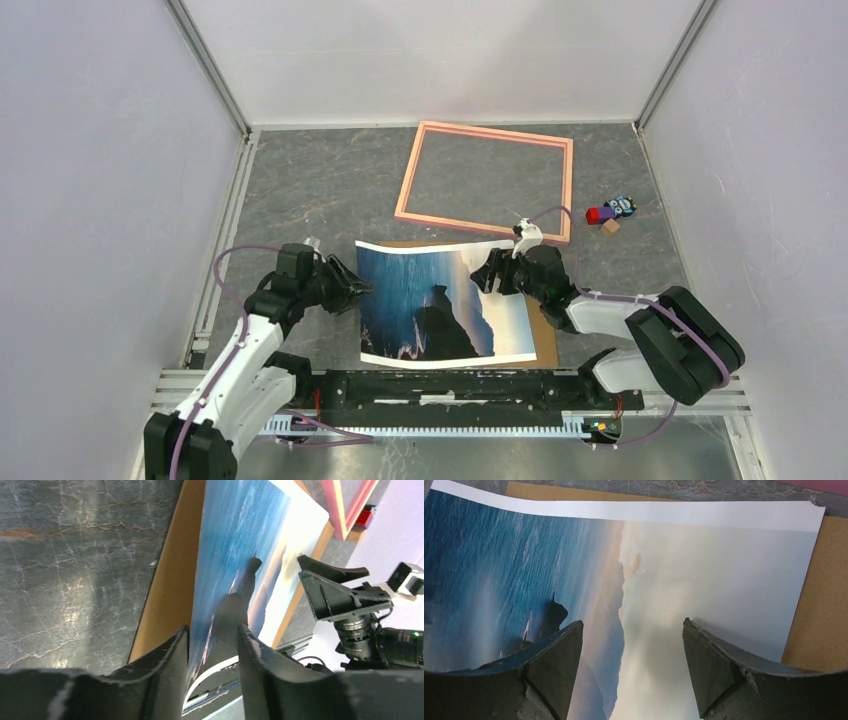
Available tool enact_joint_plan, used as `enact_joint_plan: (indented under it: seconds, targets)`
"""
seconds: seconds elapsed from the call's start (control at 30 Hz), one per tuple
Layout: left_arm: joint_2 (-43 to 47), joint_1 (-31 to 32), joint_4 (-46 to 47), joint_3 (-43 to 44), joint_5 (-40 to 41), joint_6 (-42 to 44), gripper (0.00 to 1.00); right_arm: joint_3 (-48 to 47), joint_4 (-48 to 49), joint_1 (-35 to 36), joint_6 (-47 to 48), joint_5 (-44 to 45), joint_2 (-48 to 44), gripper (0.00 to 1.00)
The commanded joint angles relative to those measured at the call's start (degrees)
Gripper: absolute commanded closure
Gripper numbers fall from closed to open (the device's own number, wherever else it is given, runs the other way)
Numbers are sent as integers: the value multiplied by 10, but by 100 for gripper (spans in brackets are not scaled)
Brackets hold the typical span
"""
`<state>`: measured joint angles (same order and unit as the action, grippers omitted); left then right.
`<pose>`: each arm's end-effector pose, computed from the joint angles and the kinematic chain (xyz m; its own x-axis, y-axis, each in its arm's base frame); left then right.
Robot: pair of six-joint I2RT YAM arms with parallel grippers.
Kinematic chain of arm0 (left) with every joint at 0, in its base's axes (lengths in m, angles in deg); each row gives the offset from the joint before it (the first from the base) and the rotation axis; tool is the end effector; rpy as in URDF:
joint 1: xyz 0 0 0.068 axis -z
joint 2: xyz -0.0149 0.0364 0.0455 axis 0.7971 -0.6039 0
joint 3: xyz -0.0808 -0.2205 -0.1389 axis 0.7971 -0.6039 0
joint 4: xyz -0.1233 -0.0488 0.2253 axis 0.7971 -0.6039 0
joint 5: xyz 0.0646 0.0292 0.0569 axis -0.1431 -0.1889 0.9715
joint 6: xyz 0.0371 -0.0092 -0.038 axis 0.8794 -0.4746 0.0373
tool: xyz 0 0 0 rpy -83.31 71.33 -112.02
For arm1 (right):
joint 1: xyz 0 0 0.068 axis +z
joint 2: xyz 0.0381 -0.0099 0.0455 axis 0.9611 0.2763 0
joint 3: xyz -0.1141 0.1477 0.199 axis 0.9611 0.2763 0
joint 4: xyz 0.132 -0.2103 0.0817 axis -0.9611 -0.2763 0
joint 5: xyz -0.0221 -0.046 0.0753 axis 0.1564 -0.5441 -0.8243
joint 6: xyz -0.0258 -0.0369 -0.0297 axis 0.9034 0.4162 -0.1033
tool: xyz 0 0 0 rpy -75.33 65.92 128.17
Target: Put the photo into the frame
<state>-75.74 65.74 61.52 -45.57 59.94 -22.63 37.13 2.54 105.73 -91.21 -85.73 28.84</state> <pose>0.1491 -0.0471 0.1995 -0.7734 -0.6048 -0.1897 -0.3129 0.6246 -0.7155 0.1949 0.1251 0.1339 -0.6781 0.2305 -0.6979 -0.2732 0.8025 0.5304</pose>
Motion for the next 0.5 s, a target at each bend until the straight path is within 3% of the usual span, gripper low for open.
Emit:
enact_joint_plan:
  seconds: [0.0,0.2,0.37,0.47]
  targets:
    - [-29,0,10,18,13,43,60,-8,-79,15,49,-12,-1,20]
    - [-27,1,-1,21,17,55,78,-120,-261,114,153,122,-30,19]
    - [-17,0,-4,25,9,55,86,-226,-389,289,187,252,-53,16]
    - [-11,1,-2,22,6,50,88,-288,-412,406,186,291,-39,15]
